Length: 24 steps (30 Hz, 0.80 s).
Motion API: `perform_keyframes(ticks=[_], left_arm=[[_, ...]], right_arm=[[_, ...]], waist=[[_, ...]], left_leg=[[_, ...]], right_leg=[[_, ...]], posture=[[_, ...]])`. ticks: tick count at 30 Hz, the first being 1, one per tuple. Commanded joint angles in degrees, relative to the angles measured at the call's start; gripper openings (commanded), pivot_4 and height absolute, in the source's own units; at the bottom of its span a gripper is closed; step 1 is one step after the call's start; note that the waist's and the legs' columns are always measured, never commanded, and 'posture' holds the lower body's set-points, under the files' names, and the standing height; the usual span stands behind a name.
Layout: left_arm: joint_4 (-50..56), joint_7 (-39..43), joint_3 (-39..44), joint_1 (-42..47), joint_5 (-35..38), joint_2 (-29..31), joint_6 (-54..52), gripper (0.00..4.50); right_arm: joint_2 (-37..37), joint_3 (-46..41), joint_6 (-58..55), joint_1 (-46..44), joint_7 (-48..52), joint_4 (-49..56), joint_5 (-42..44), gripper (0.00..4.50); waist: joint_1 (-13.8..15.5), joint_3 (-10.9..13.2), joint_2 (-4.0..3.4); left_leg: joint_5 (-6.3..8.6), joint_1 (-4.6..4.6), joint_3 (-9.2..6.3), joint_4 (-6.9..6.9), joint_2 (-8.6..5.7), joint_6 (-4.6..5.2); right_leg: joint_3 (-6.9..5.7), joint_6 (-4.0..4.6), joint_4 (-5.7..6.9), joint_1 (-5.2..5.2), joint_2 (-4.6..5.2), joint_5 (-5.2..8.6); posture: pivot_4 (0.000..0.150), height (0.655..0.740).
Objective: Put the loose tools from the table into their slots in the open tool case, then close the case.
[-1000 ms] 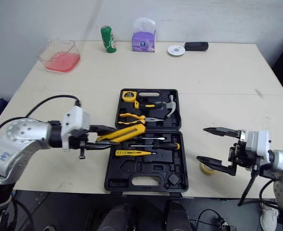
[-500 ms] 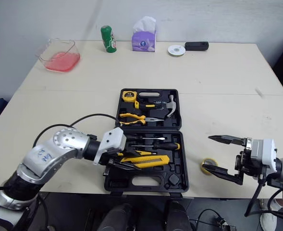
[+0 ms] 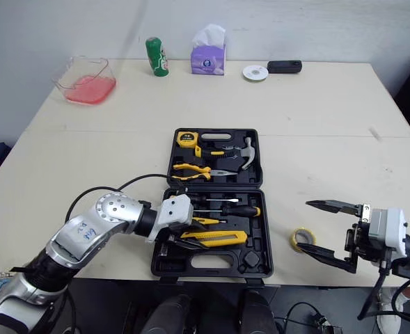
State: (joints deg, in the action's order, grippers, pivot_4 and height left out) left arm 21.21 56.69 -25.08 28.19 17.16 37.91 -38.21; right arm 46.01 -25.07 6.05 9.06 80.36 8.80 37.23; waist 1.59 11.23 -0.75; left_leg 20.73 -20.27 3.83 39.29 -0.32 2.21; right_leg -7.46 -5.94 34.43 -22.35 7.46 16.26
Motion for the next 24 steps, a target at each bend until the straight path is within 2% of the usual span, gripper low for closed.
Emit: perform_keyframes(ticks=[1, 8, 10, 12, 15, 18, 24], left_arm=[[-0.6, -0.9, -0.9, -0.8, -3.2, 0.7, 1.3, 1.26], [-1.6, -0.7, -0.7, -0.2, -4.0, 0.7, 1.4, 1.26], [-2.0, 0.3, -0.9, 0.2, -3.8, 0.9, 2.0, 2.34], [-2.1, 1.4, -0.9, 0.4, -3.7, 1.2, 3.2, 3.07], [-3.2, 0.4, 1.3, 1.3, -3.9, -0.6, 6.2, 4.4], [-3.0, 3.1, 2.6, 1.9, -1.9, -1.0, 6.7, 4.4], [-4.8, 7.4, 7.2, 2.4, 1.9, -3.5, 14.0, 4.4]], right_arm=[[-0.4, -1.7, 0.9, 0.3, 0.1, 0.4, 0.8, 4.5], [-0.2, -0.8, 0.7, -1.0, -0.3, 0.1, 0.6, 4.5], [-0.2, -0.4, 0.4, -1.8, -0.6, 0.0, 0.4, 4.5], [-0.2, -0.2, 0.2, -2.2, -0.7, 0.1, 0.3, 4.5], [-0.2, -0.1, -0.3, -2.4, -1.3, 0.8, 0.3, 4.5], [0.0, 0.1, -0.8, -2.5, -2.0, 1.4, 0.2, 4.5], [0.3, 0.8, -2.8, -3.7, -4.3, 3.5, 0.1, 4.5]], waist=[[0.0, 0.0, 0.0], [0.0, 0.0, 0.01], [0.0, 0.0, 0.01], [0.0, 0.0, 0.0], [0.1, 0.0, 0.0], [0.1, 0.0, 0.0], [0.0, 0.0, 0.0]], left_leg=[[0.0, 0.0, 0.0, 0.01, 0.0, 0.0], [0.0, 0.1, -0.06, 0.09, 0.0, 0.0], [0.0, 0.12, -0.07, 0.12, 0.0, 0.0], [0.0, 0.12, -0.11, 0.16, 0.01, 0.0], [0.01, 0.09, -0.13, 0.16, 0.0, 0.0], [0.01, 0.04, -0.13, 0.2, 0.0, 0.01], [0.01, 0.03, -0.15, 0.33, 0.01, 0.01]], right_leg=[[0.0, 0.0, 0.0, 0.01, 0.0, 0.0], [0.0, 0.0, 0.03, 0.14, 0.03, 0.0], [0.0, 0.0, 0.06, 0.16, 0.03, 0.0], [-0.01, 0.0, 0.07, 0.19, 0.03, 0.0], [-0.04, 0.0, 0.04, 0.18, 0.03, 0.0], [-0.07, 0.0, 0.03, 0.16, 0.03, 0.0], [-0.07, 0.0, 0.12, 0.17, 0.04, 0.0]], posture=[[0.15, 0.74], [0.15, 0.74], [0.15, 0.74], [0.15, 0.74], [0.15, 0.74], [0.15, 0.74], [0.15, 0.74]])
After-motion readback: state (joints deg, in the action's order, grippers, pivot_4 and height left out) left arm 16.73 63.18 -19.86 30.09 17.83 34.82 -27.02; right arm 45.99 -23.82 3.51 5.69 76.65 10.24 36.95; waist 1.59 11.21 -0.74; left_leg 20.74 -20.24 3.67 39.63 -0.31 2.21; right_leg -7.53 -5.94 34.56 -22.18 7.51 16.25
